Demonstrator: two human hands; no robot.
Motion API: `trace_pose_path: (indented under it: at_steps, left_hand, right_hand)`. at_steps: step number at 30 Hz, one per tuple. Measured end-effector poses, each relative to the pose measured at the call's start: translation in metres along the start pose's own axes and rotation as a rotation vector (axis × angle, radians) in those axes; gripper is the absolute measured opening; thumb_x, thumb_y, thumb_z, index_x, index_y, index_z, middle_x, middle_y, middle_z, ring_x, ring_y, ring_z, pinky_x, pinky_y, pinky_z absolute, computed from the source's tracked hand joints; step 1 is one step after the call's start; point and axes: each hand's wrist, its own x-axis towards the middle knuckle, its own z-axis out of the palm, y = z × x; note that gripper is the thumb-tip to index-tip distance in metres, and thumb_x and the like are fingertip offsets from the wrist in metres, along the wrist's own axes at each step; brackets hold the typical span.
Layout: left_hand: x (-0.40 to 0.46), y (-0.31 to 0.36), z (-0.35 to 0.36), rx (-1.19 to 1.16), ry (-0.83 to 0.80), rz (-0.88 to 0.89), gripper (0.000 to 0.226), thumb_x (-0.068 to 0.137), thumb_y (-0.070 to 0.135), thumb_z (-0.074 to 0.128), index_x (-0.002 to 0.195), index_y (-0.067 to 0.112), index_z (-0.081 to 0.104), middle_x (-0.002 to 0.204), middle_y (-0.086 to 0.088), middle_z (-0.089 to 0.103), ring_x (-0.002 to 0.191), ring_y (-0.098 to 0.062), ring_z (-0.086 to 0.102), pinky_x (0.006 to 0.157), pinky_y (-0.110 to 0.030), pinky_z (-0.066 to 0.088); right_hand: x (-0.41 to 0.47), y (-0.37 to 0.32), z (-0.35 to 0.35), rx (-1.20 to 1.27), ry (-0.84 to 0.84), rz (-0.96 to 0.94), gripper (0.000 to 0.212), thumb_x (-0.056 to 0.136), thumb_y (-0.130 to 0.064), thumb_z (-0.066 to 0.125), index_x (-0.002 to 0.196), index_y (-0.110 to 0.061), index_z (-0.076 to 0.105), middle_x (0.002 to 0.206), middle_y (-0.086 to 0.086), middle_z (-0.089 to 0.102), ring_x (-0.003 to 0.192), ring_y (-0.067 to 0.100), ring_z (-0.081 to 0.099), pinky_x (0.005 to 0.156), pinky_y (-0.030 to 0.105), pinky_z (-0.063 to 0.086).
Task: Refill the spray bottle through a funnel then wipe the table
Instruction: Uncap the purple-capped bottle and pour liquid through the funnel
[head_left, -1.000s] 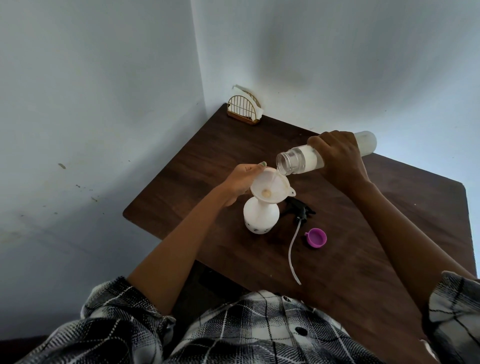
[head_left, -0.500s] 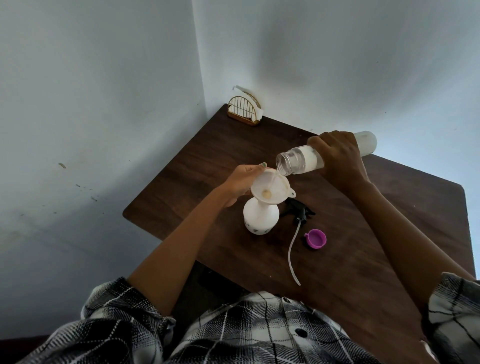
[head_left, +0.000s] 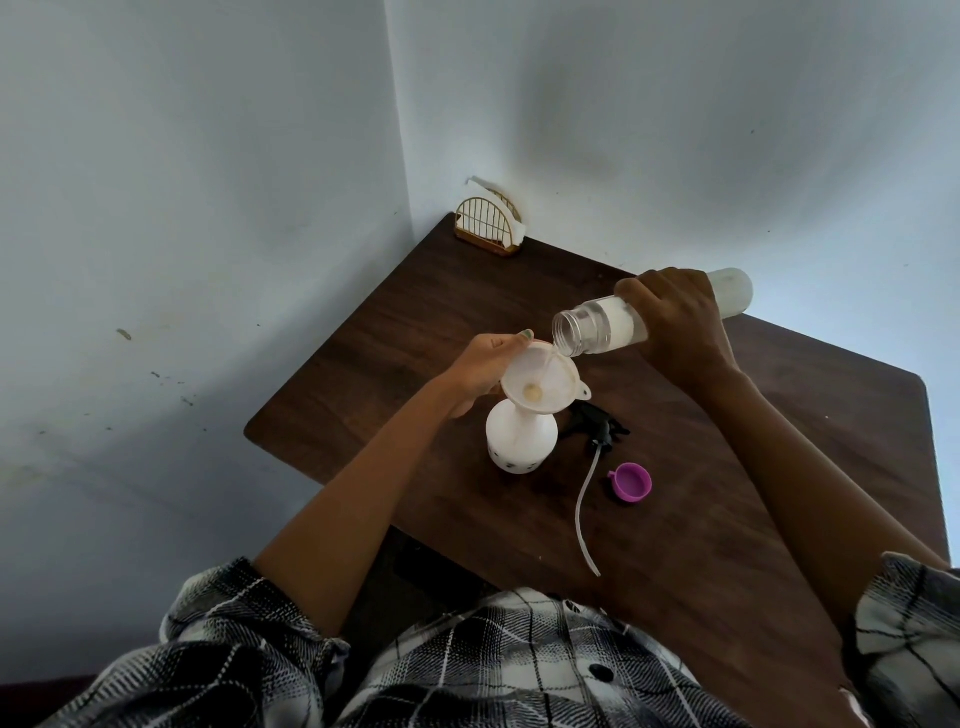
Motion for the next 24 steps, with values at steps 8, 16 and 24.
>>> trace_pose_path:
  at_steps: [8,16,24]
  left_hand:
    - [0.0010,-0.0005,0.0003,-0.007,0.002,-0.009,0.034,0.097,0.040,0.044,0.104,0.015,0.065,0.088,0.000,0.061,0.077,-0.011,0.056,0.069,-0.024,0.047]
    - [0.0013,-0.0017,-0.0006,0.003,-0.013,0.008,0.036,0.097,0.039,0.044,0.107,0.012,0.065,0.097,-0.007,0.062,0.081,-0.013,0.056,0.071,-0.025,0.047]
    - [0.0022,-0.0021,-0.0006,0.013,-0.010,-0.006,0.037,0.096,0.041,0.044,0.108,0.013,0.065,0.099,-0.007,0.062,0.085,-0.016,0.057,0.073,-0.027,0.048]
  right_hand:
    - [-0.0007,0.0003,-0.0003,0.005,0.006,-0.009,0.038,0.063,-0.001,0.073,0.096,-0.009,0.057,0.084,0.012,0.063,0.074,0.033,0.059,0.074,0.041,0.044]
    - [-0.0023,0.0001,0.0014,0.006,0.014,-0.011,0.036,0.065,-0.003,0.073,0.096,-0.010,0.056,0.083,0.010,0.064,0.074,0.032,0.059,0.074,0.039,0.041]
    - [-0.0009,0.0010,0.0008,0.000,0.018,-0.013,0.036,0.065,-0.002,0.071,0.096,-0.010,0.056,0.083,0.011,0.063,0.074,0.032,0.058,0.075,0.038,0.036]
